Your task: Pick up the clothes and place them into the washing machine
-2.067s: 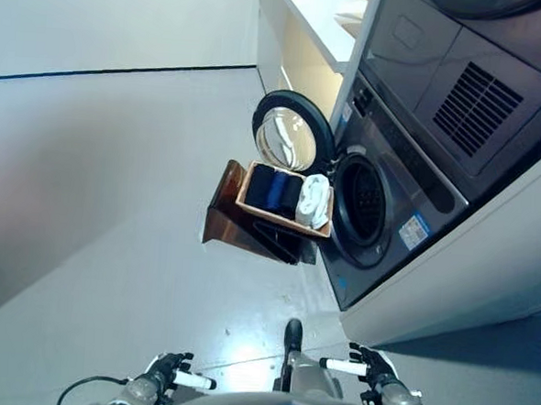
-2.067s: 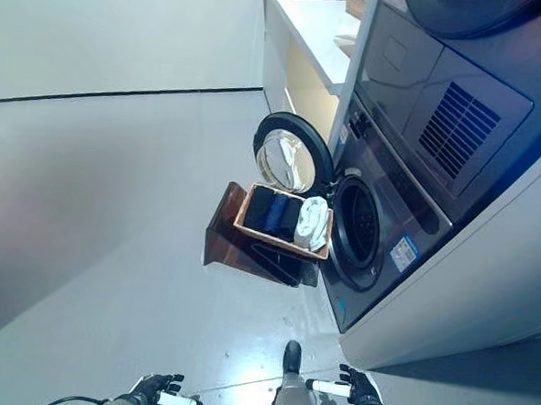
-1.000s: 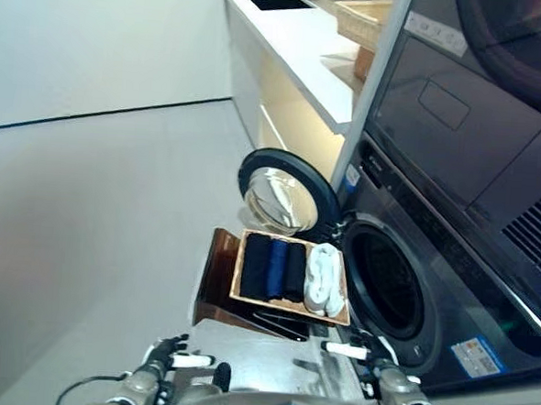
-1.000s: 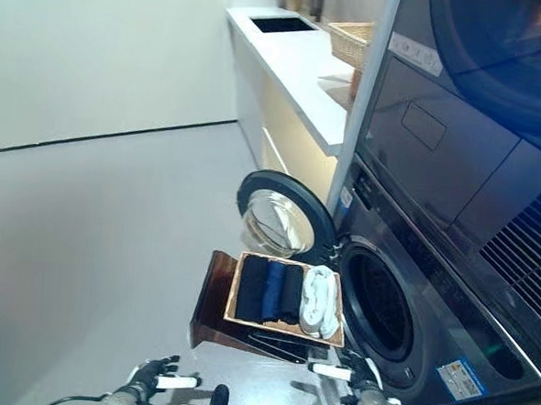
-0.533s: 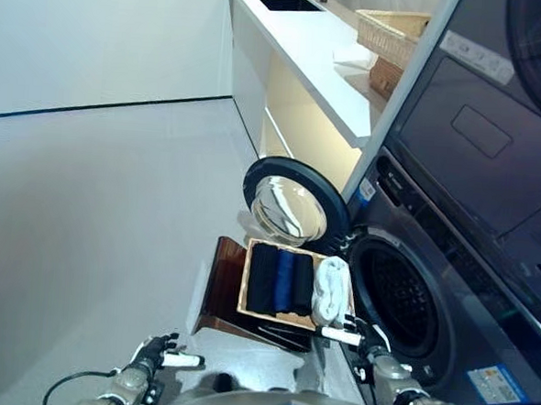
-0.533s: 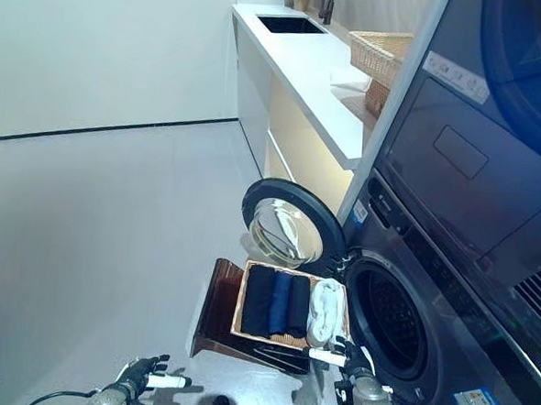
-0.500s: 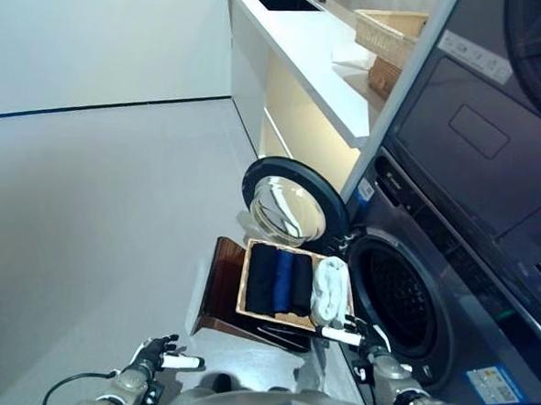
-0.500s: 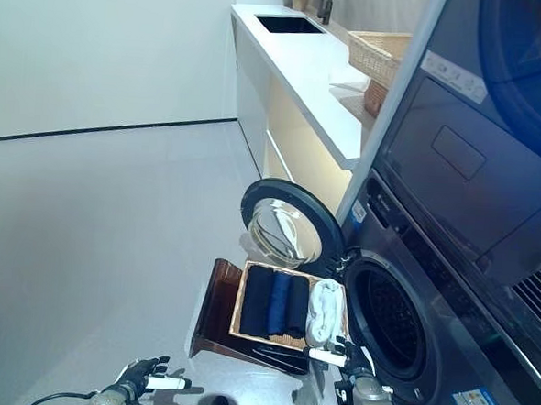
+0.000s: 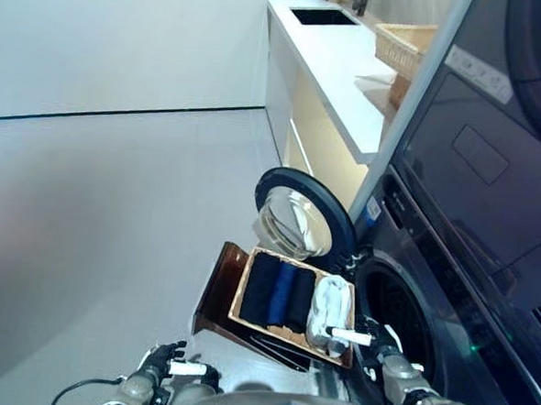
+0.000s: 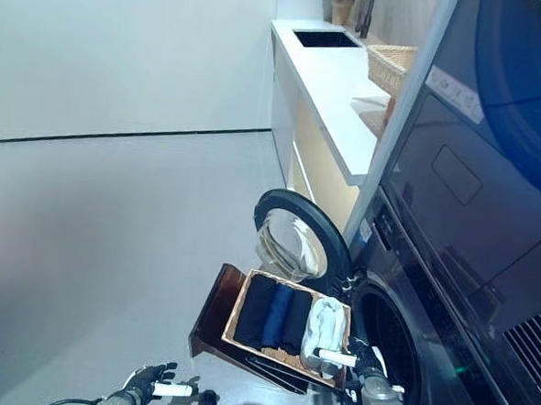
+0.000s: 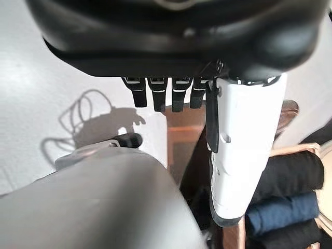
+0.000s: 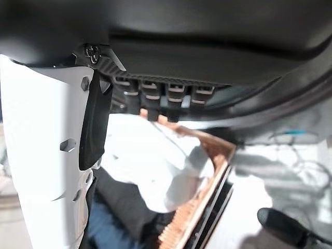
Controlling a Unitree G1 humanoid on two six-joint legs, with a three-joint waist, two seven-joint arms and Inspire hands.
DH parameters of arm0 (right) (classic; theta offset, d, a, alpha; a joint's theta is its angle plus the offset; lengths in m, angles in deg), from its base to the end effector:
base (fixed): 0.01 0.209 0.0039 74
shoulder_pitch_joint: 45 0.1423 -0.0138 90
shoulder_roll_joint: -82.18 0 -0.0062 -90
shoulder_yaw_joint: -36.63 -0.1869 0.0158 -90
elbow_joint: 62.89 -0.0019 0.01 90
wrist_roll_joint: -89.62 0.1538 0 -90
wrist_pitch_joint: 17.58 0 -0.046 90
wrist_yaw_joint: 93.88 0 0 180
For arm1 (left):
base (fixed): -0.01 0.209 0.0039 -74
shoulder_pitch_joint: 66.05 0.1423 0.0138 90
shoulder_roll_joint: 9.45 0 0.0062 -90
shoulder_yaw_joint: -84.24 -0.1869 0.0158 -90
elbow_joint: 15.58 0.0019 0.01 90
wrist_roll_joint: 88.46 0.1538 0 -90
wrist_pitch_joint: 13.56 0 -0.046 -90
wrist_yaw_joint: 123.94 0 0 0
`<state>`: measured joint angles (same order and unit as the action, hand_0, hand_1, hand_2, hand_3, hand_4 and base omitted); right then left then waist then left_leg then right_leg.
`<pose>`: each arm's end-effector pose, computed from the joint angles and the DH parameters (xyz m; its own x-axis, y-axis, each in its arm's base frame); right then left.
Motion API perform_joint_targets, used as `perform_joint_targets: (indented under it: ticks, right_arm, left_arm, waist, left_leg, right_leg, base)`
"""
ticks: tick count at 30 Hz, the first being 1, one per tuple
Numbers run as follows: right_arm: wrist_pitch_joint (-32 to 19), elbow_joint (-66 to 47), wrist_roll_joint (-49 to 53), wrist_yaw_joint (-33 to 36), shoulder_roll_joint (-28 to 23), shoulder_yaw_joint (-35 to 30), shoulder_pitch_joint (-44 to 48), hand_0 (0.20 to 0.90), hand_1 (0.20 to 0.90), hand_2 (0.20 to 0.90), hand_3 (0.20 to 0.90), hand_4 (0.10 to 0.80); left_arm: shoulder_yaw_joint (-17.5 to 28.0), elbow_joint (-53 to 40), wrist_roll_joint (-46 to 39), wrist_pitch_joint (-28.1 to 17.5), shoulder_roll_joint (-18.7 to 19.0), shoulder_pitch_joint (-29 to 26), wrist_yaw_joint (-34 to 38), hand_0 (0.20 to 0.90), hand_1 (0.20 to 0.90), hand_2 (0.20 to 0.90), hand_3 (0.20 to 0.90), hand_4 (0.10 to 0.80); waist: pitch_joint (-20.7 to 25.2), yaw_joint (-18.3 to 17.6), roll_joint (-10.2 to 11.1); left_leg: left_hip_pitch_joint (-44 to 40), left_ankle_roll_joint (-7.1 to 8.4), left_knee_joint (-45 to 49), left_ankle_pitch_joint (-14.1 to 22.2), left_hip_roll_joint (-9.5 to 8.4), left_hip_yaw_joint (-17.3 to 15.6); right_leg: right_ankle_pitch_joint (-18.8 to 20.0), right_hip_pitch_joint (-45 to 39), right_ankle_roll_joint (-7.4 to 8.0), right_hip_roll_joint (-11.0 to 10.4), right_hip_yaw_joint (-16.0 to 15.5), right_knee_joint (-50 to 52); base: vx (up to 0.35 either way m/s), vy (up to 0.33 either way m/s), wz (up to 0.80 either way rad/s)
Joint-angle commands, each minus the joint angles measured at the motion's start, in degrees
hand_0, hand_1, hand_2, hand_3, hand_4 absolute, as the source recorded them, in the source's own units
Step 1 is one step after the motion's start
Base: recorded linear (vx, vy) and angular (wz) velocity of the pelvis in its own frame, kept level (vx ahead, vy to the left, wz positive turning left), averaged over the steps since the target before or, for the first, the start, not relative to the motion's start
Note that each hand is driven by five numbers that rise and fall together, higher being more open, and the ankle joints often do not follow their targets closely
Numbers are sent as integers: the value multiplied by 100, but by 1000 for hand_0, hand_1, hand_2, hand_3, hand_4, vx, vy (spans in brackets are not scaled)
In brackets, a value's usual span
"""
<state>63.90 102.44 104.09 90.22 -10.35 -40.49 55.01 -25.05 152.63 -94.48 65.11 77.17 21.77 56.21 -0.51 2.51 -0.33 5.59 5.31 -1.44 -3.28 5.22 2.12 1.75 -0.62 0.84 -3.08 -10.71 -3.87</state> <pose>0.1337 -0.2528 -0.1111 0.5395 -0.2905 -0.7903 0.0547 0.9487 -0.3114 0.0722 0.2142 -0.1375 0.4115 0.0920 -0.9068 0.2335 0.9510 0.2025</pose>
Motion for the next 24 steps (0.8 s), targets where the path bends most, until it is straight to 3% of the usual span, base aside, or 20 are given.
perform_joint_targets:
  ticks: [1, 7, 9, 11, 17, 24]
  right_arm:
    - [-160, 26, 79, 123, -95, -144, 282, 900, 900, 900, 900, 800]
    - [-100, 210, -105, 81, -174, -202, 436, 900, 900, 900, 900, 800]
    - [-94, 248, -153, 95, -197, -187, 521, 900, 900, 900, 900, 800]
    - [-56, 335, -218, 182, -281, -106, 827, 900, 900, 900, 900, 800]
    - [-39, 651, -198, 474, -463, -102, 1200, 900, 900, 900, 900, 800]
    - [72, 1173, -226, 1009, -852, 62, 2295, 900, 900, 900, 900, 800]
  left_arm:
    - [56, 21, 119, -181, 132, -226, 101, 900, 900, 900, 900, 800]
    - [183, 5, 192, -205, 258, -213, 74, 900, 900, 900, 900, 800]
    - [179, -23, 190, -219, 265, -202, 81, 900, 900, 900, 900, 800]
    - [102, -198, 151, -231, 318, -210, 85, 900, 900, 900, 900, 800]
    - [6, -631, -25, -285, 334, -182, 111, 900, 900, 900, 900, 800]
    - [-347, -1040, -292, -374, 288, -176, 278, 900, 900, 900, 900, 800]
  waist:
    - [246, 44, 126]
    - [191, 239, 162]
    - [141, 299, 151]
    - [-82, 399, 126]
    - [-318, 450, 150]
    - [-842, 540, -91]
  left_leg:
    - [-21, -252, -31, 183, -286, 39]
    - [25, -475, 287, 522, -569, -124]
    - [48, -509, 342, 562, -566, -213]
    - [163, -463, 424, 564, -500, -367]
    - [559, -355, 652, 562, -495, -247]
    - [1330, -359, 796, 377, -545, -84]
  right_leg:
    - [-385, -234, 416, -417, 411, 190]
    - [-304, -84, 627, -738, 523, 441]
    - [-283, 54, 659, -771, 491, 623]
    - [-117, 377, 661, -832, 112, 718]
    - [-4, 322, 588, -806, -17, 218]
    - [38, 1086, 543, -854, -30, 442]
  base:
    - [128, 105, -44]
    - [62, 77, -33]
    - [-35, 49, -35]
    - [-82, 7, -44]
    - [-25, -49, -6]
    - [-135, 11, 11]
